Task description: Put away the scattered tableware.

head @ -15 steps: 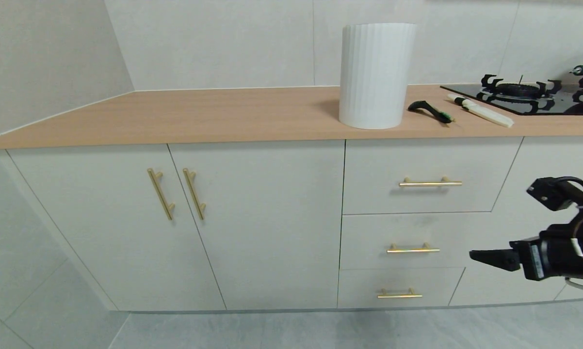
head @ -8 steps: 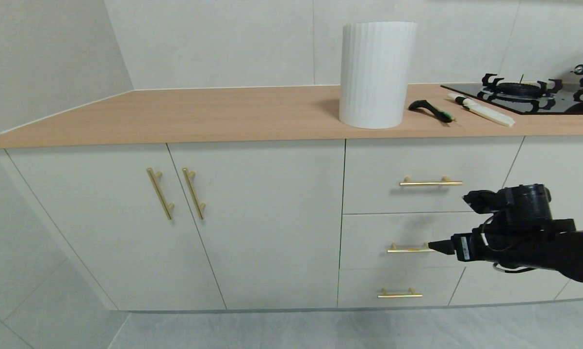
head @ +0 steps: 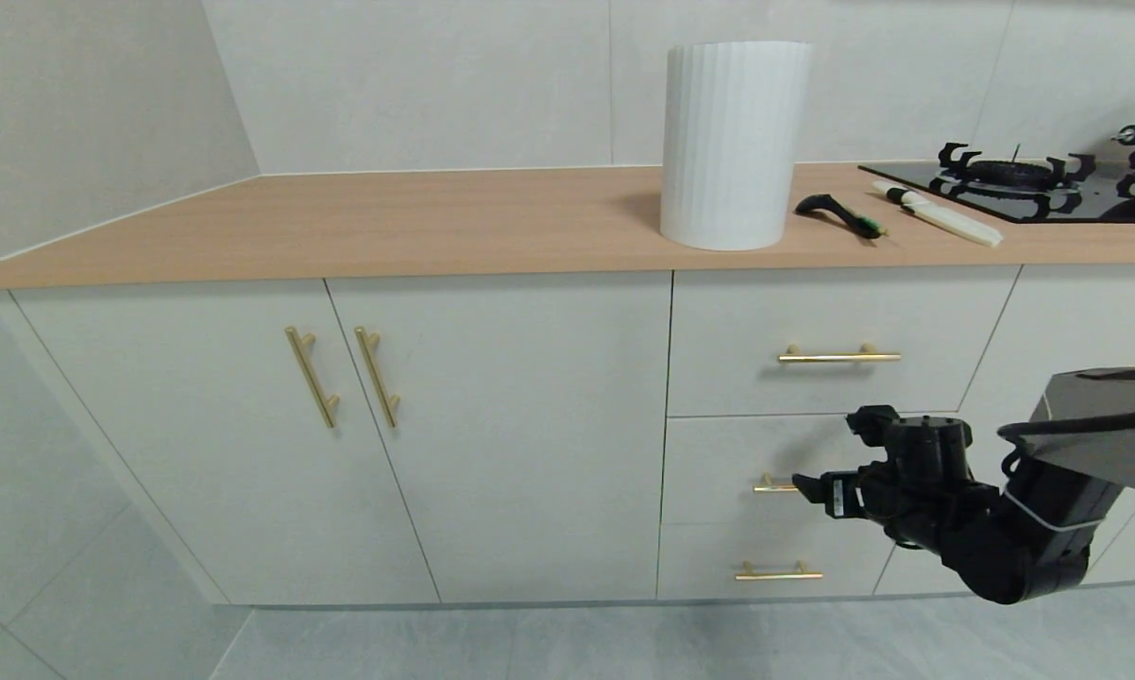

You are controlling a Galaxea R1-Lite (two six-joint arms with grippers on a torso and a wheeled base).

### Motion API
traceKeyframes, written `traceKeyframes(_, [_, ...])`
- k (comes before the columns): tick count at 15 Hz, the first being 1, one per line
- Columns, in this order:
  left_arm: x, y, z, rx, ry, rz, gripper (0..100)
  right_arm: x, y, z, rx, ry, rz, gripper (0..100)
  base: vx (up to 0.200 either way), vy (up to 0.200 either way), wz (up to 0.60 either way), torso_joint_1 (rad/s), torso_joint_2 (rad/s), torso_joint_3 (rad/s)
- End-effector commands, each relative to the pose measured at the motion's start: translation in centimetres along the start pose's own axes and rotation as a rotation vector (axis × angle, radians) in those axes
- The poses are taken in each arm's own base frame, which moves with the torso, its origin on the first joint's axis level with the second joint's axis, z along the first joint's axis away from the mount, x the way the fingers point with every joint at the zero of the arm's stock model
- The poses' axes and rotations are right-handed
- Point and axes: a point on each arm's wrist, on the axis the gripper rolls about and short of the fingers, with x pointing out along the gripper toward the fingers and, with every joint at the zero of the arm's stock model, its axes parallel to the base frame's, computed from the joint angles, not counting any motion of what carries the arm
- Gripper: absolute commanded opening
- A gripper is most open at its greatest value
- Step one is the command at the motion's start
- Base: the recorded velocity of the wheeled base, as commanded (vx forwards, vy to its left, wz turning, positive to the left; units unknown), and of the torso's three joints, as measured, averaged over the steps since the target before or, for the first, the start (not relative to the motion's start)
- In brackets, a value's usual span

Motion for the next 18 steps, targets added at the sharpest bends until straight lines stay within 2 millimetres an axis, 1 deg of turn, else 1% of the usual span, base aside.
traceKeyframes(1, [0.0, 0.0, 0.0, 0.0, 0.001, 0.001, 100, 1.9, 0.1, -1.8, -0.004, 0.035, -0.029, 100, 0.0, 0.0, 0.0, 0.0, 0.0, 0.0])
traceKeyframes(4, [0.0, 0.0, 0.0, 0.0, 0.001, 0.001, 100, 3.3, 0.0, -1.6, 0.003, -0.006, -0.069, 100, 0.0, 0.0, 0.0, 0.0, 0.0, 0.0])
traceKeyframes(6, [0.0, 0.0, 0.0, 0.0, 0.001, 0.001, 100, 4.0, 0.0, -1.8, 0.004, -0.024, -0.08, 100, 0.0, 0.0, 0.0, 0.0, 0.0, 0.0])
traceKeyframes(9, [0.0, 0.0, 0.0, 0.0, 0.001, 0.001, 100, 4.5, -0.1, -2.6, -0.001, -0.007, -0.09, 100, 0.0, 0.0, 0.0, 0.0, 0.0, 0.0])
traceKeyframes(13, [0.0, 0.0, 0.0, 0.0, 0.001, 0.001, 100, 5.5, -0.2, -2.6, 0.003, -0.023, -0.12, 100, 0.0, 0.0, 0.0, 0.0, 0.0, 0.0])
traceKeyframes(15, [0.0, 0.0, 0.0, 0.0, 0.001, 0.001, 100, 5.7, -0.3, -2.7, 0.005, -0.024, -0.133, 100, 0.0, 0.0, 0.0, 0.0, 0.0, 0.0])
traceKeyframes(18, [0.0, 0.0, 0.0, 0.0, 0.001, 0.001, 100, 5.8, -0.4, -3.5, -0.012, 0.008, -0.138, 100, 0.0, 0.0, 0.0, 0.0, 0.0, 0.0])
